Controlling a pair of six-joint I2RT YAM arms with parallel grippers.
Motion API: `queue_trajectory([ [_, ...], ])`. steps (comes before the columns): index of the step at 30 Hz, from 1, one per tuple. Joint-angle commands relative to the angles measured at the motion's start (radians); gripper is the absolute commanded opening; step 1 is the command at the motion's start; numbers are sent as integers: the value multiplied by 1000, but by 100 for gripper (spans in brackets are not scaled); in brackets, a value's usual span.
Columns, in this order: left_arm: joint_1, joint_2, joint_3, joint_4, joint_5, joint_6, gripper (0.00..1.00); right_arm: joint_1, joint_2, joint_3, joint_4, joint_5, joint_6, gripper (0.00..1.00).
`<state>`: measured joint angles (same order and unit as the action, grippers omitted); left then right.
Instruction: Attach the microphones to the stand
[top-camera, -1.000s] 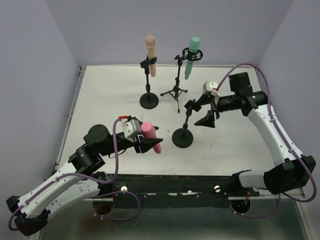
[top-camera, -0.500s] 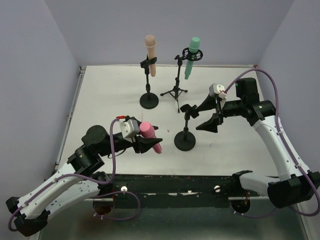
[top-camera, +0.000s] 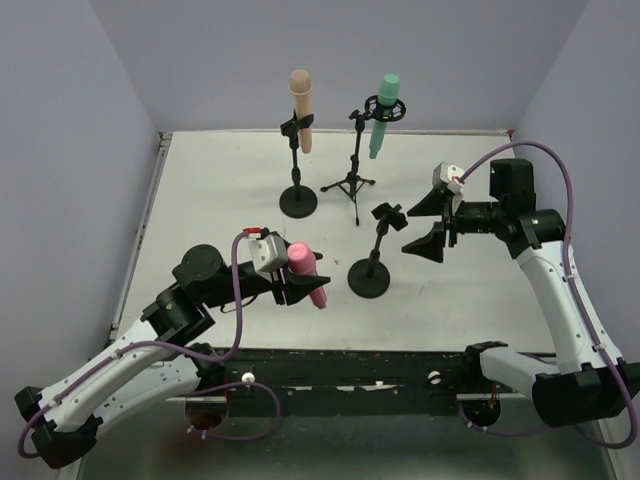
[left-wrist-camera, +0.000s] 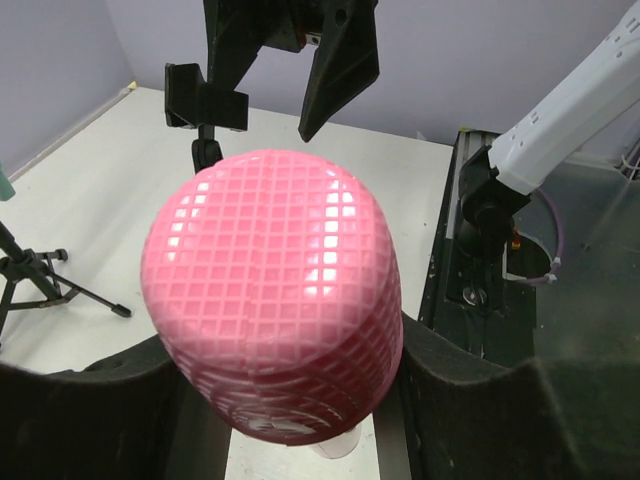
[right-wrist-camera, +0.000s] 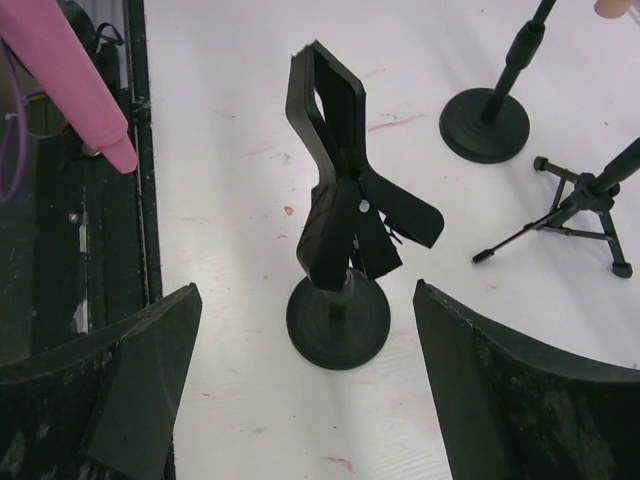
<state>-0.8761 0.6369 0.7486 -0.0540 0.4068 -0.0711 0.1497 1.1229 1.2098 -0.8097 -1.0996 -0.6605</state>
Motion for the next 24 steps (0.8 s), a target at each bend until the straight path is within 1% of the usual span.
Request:
queue_trajectory([
  [1, 5, 14, 52, 5, 46, 16, 0, -10, 5, -20, -5, 27, -60, 95],
  [8, 5, 33, 66, -17, 49, 27, 0, -27, 118, 85, -68, 44, -166, 97],
  [13, 5, 44, 67, -12, 58, 19, 0, -36, 181, 105, -88, -28, -243, 98],
  [15, 5, 46, 66, -7, 64, 17, 0, -36, 210, 134, -156, -93, -318, 99],
  [19, 5, 50, 66, 3, 64, 10, 0, -35, 284, 223, -376, -193, -506, 100],
  [24, 5, 52, 67, 14, 64, 2, 0, -27, 340, 277, -514, -227, -625, 100],
])
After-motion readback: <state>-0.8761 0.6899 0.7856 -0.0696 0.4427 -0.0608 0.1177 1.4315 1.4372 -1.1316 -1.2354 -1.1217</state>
